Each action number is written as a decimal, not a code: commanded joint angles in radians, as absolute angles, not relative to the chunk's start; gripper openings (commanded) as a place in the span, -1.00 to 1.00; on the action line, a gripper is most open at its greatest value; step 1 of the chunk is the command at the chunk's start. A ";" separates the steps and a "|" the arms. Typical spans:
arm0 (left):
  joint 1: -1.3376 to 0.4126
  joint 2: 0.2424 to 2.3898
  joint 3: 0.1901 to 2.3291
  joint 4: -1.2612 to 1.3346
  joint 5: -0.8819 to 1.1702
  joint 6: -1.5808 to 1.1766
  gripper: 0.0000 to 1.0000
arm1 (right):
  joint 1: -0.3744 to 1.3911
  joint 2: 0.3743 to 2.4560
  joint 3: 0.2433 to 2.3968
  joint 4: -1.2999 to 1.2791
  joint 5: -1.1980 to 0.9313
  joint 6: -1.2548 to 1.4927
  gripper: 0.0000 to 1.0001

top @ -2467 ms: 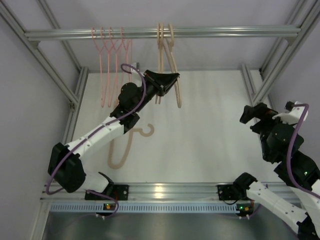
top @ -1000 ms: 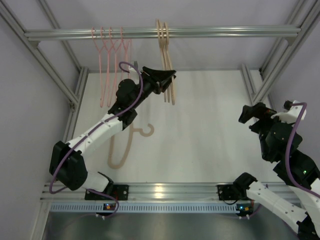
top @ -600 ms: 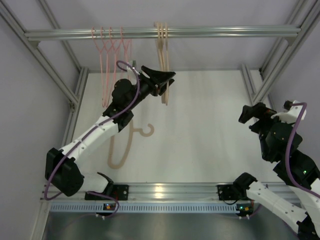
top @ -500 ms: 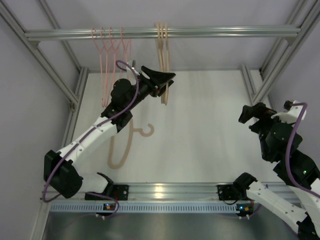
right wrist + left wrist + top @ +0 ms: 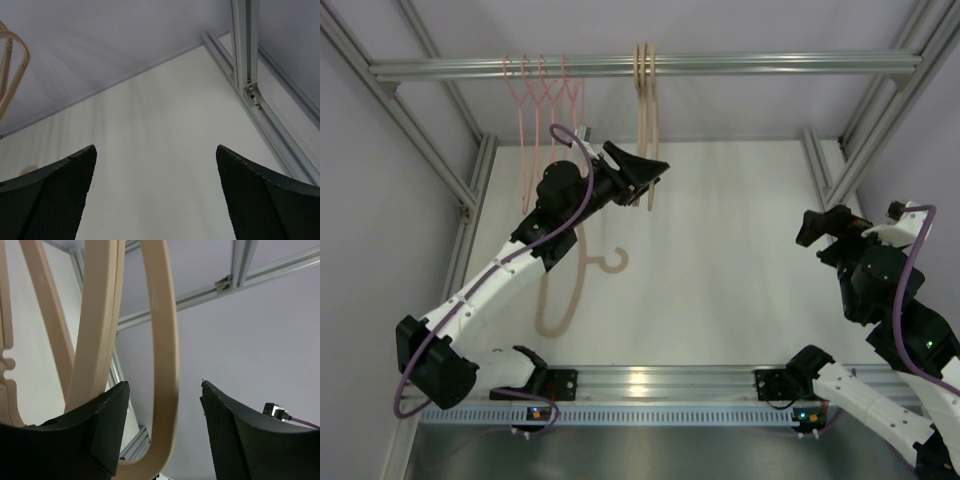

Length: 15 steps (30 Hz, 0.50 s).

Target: Organize the hangers

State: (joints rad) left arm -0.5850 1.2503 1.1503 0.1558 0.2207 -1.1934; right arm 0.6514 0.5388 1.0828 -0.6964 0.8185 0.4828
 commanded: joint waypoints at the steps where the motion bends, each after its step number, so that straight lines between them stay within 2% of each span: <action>1: -0.597 1.236 1.200 0.066 0.222 -1.102 0.29 | 0.637 0.531 1.094 -0.698 0.818 0.491 0.99; 15: -0.623 1.190 1.223 -0.067 0.184 -0.968 0.34 | 0.637 0.540 1.074 -0.696 0.815 0.508 0.99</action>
State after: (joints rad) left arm -0.6174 1.2381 1.1820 -0.0284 0.2066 -1.0206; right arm 0.6514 0.5388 1.0798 -0.6960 0.8177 0.4946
